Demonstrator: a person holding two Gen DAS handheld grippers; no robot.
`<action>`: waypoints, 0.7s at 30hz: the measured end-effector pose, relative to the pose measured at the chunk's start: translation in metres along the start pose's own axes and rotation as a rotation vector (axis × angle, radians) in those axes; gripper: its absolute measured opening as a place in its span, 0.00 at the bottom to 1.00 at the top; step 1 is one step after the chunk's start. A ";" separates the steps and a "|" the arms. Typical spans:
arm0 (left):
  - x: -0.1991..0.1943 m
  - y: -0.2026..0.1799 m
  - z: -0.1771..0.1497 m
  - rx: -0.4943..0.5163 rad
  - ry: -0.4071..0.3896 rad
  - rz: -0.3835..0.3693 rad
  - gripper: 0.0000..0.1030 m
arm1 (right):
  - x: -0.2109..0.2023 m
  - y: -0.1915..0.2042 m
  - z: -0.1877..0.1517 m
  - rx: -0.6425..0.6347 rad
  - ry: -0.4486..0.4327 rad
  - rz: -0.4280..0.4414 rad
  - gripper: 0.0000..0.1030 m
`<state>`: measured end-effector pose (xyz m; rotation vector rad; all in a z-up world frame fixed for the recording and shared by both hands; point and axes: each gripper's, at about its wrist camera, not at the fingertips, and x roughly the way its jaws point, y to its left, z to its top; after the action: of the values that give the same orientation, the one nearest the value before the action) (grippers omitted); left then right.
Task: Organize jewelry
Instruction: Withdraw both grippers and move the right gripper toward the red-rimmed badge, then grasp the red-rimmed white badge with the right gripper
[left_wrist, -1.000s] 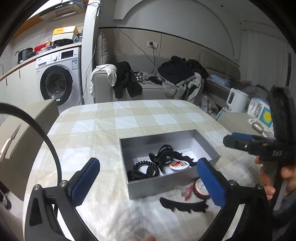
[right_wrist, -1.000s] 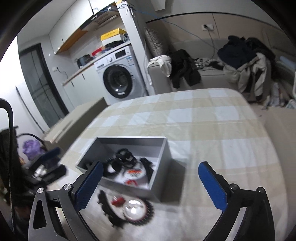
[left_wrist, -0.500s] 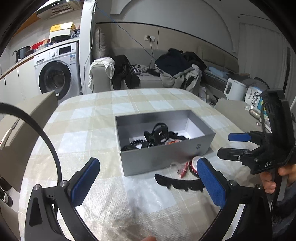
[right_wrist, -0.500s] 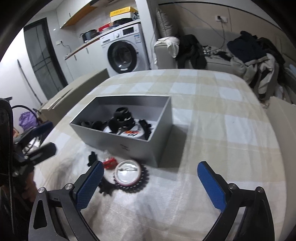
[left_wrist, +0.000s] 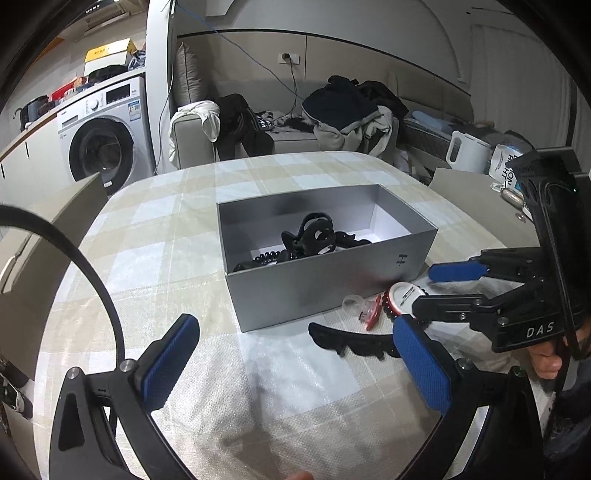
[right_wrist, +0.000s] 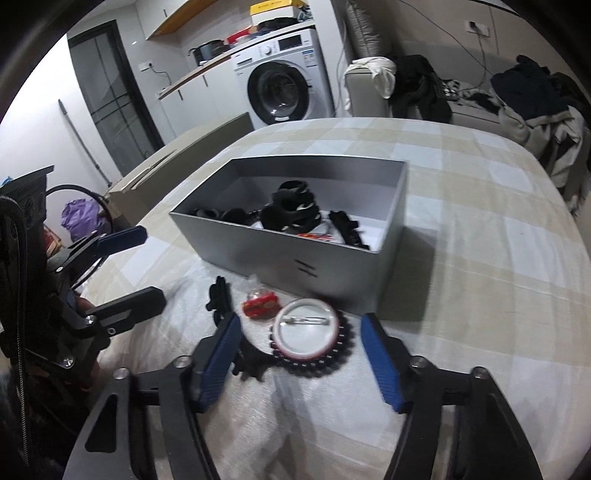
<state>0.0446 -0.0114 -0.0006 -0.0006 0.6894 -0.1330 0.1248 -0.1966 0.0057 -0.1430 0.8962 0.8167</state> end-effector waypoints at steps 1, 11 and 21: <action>0.001 0.001 -0.001 -0.008 0.005 0.001 0.99 | 0.002 0.001 0.000 -0.002 0.006 -0.002 0.58; 0.005 0.007 -0.005 -0.034 0.037 0.009 0.99 | 0.003 0.009 0.001 -0.041 -0.003 -0.012 0.48; 0.005 0.005 -0.004 -0.029 0.038 0.011 0.99 | 0.010 0.011 0.000 -0.061 0.024 -0.016 0.47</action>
<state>0.0464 -0.0064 -0.0067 -0.0223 0.7295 -0.1131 0.1204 -0.1832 0.0010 -0.2132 0.8919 0.8293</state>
